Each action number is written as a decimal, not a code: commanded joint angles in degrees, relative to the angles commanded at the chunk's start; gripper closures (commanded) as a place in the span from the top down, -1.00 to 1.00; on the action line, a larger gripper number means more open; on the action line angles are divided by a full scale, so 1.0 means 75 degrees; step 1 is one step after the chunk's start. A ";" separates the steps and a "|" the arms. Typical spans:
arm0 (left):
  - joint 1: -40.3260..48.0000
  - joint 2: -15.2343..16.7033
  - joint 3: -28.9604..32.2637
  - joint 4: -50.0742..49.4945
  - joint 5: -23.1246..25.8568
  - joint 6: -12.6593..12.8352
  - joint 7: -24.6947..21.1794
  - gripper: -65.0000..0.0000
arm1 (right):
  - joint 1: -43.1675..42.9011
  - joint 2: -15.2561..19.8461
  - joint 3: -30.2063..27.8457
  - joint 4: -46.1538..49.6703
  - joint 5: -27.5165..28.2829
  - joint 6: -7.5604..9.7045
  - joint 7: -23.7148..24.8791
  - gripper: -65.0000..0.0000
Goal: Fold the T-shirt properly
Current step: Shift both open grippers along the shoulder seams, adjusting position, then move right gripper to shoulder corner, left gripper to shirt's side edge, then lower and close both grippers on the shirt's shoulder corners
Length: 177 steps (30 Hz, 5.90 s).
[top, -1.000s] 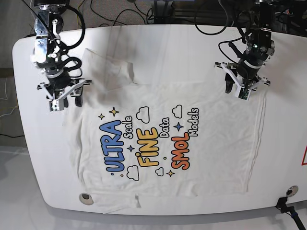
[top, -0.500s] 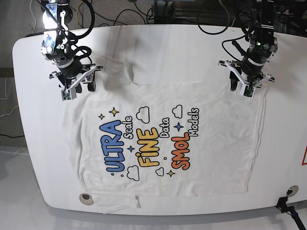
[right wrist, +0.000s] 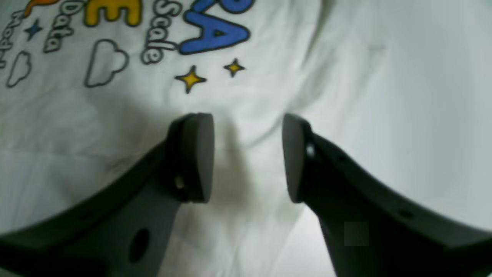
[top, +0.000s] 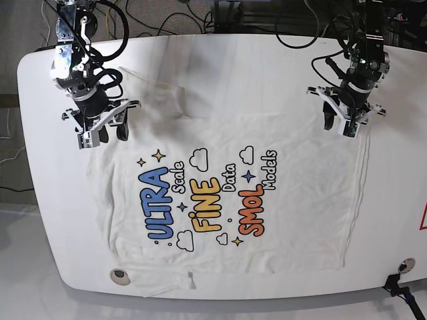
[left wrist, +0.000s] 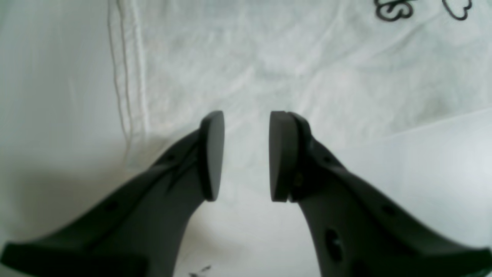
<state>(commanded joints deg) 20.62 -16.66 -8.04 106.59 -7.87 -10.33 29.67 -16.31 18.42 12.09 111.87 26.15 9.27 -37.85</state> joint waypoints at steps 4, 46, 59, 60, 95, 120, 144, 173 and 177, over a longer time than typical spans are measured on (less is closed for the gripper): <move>0.0012 0.0023 -0.0445 0.0023 -0.0023 -0.0281 0.0000 -0.43 | -0.0164 -0.0023 0.0680 0.0000 0.0856 0.0000 0.0000 -0.15; -0.0035 0.0211 -0.4220 -0.0035 -0.2567 -0.2614 0.0949 0.23 | -0.2848 -0.2180 0.2579 -0.0903 0.3470 0.0258 0.0035 -0.15; -0.0035 0.0223 -0.4208 -0.0035 -0.2567 -0.2614 0.0949 0.23 | -0.2368 -0.2274 0.2508 -0.1336 0.3458 0.0258 -0.0258 -0.15; -0.0035 0.0223 -0.4208 -0.0035 -0.2567 -0.2614 0.0949 0.23 | -0.2297 -0.2274 0.2508 -0.1453 0.3458 0.0258 -0.0305 -0.15; -0.0164 0.0223 -0.4196 -0.0316 -0.2567 -0.2614 0.0949 0.22 | -0.1196 -0.2262 0.2497 -0.1758 0.3434 0.0211 -0.0668 -1.00; -0.1536 0.0188 -0.3774 -0.4114 -0.3305 -0.3083 0.1301 0.23 | -0.1242 -0.2251 0.2508 -0.1735 0.3423 0.0211 -0.0668 -1.00; -0.2157 0.0434 -0.3059 -0.4243 -0.3294 -0.3059 0.1278 0.12 | -0.1242 -0.2251 0.2508 -0.1758 0.3423 0.0211 -0.0668 -1.00; 0.0000 0.0586 -0.3095 -0.2673 -0.3352 -0.3095 0.1313 -1.00 | -0.2403 -0.2110 0.2508 -0.0223 0.3470 0.0246 -0.0668 -1.00; 0.0668 0.0832 -0.3106 -0.1829 -0.3505 -0.3095 0.1852 -1.00 | -0.2837 -0.2122 0.2508 -0.0141 0.3470 0.0246 -0.0668 -1.00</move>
<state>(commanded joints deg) 25.63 -10.42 -31.34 92.88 -34.15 -33.54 43.56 -37.58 2.51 30.90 110.81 52.18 11.12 -42.86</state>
